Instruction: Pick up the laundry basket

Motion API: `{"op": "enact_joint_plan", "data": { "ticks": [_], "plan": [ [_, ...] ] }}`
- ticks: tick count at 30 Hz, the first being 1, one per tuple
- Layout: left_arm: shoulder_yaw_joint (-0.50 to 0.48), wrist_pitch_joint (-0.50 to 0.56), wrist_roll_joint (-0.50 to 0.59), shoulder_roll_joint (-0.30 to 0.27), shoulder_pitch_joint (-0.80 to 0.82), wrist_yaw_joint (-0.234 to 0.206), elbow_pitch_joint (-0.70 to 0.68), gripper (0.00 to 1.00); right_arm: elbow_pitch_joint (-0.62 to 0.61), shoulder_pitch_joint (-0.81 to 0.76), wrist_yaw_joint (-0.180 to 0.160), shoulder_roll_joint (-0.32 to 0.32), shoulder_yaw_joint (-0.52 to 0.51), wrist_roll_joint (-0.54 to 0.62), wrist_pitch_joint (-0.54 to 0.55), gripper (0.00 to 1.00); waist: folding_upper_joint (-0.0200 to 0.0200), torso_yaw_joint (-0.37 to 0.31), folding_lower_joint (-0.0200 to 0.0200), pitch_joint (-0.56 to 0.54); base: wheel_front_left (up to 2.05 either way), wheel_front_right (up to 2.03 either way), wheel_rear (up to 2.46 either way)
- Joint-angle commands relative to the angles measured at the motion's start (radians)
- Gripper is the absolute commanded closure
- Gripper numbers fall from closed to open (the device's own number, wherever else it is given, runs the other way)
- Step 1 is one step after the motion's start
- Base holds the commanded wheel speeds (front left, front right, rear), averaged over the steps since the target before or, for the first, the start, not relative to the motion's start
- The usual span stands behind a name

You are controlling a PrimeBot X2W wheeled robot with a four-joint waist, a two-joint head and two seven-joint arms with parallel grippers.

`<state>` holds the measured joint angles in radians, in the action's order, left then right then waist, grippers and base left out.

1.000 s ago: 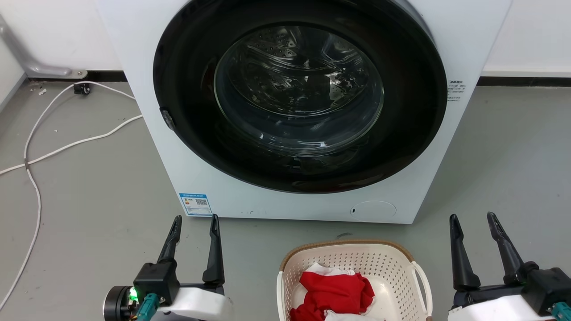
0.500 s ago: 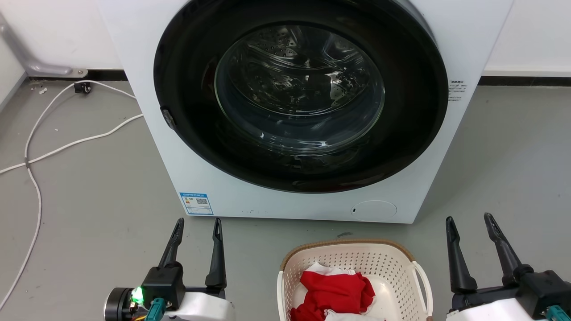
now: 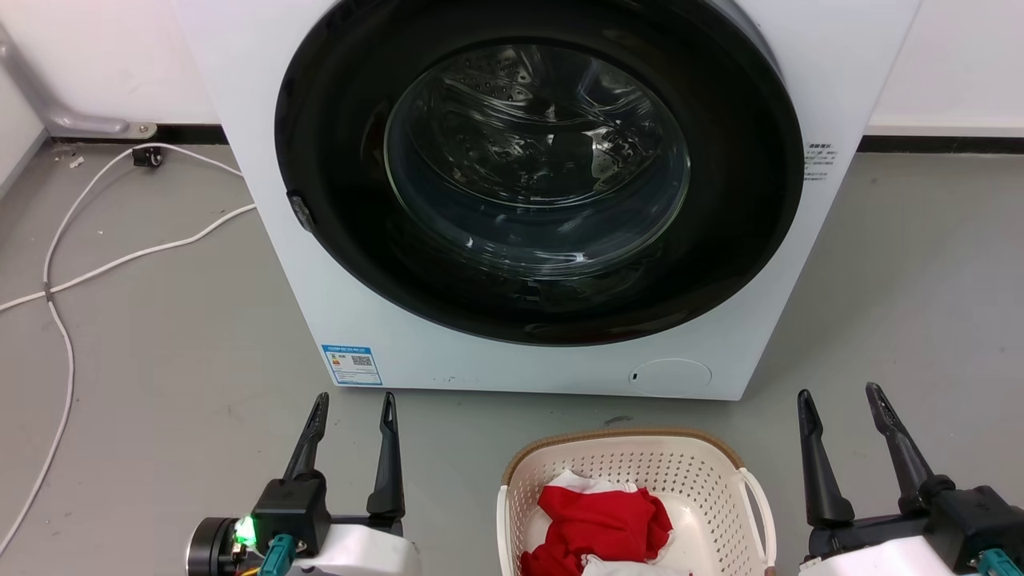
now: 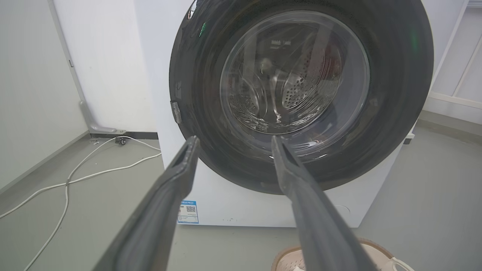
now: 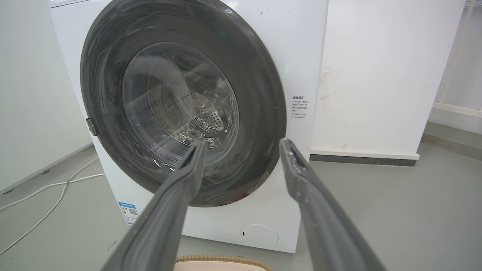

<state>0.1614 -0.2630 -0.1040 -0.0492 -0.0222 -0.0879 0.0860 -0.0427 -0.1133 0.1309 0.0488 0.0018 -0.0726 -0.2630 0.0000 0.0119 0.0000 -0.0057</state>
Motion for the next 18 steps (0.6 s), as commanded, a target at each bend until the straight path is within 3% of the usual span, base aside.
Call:
{"op": "enact_joint_plan", "data": {
  "ticks": [1,10,18],
  "plan": [
    [0.001,-0.003,-0.003,-0.002,-0.005,0.001,0.002,0.0,-0.004,-0.012,0.0,0.003,0.001,-0.003,-0.003,0.0,0.0,-0.001,0.0,0.001,0.0,0.0,0.0],
    [0.033,-0.003,-0.011,-0.002,0.037,0.012,0.052,0.0,0.036,0.014,0.0,0.003,-0.045,0.032,-0.003,0.0,0.0,-0.003,0.0,0.033,0.0,0.0,0.0],
    [0.092,-0.003,-0.035,-0.002,0.17,0.055,0.179,0.0,0.124,0.115,0.0,0.002,-0.117,0.105,-0.003,0.0,0.0,-0.009,0.0,0.169,0.0,0.0,0.0]
  ]
}}
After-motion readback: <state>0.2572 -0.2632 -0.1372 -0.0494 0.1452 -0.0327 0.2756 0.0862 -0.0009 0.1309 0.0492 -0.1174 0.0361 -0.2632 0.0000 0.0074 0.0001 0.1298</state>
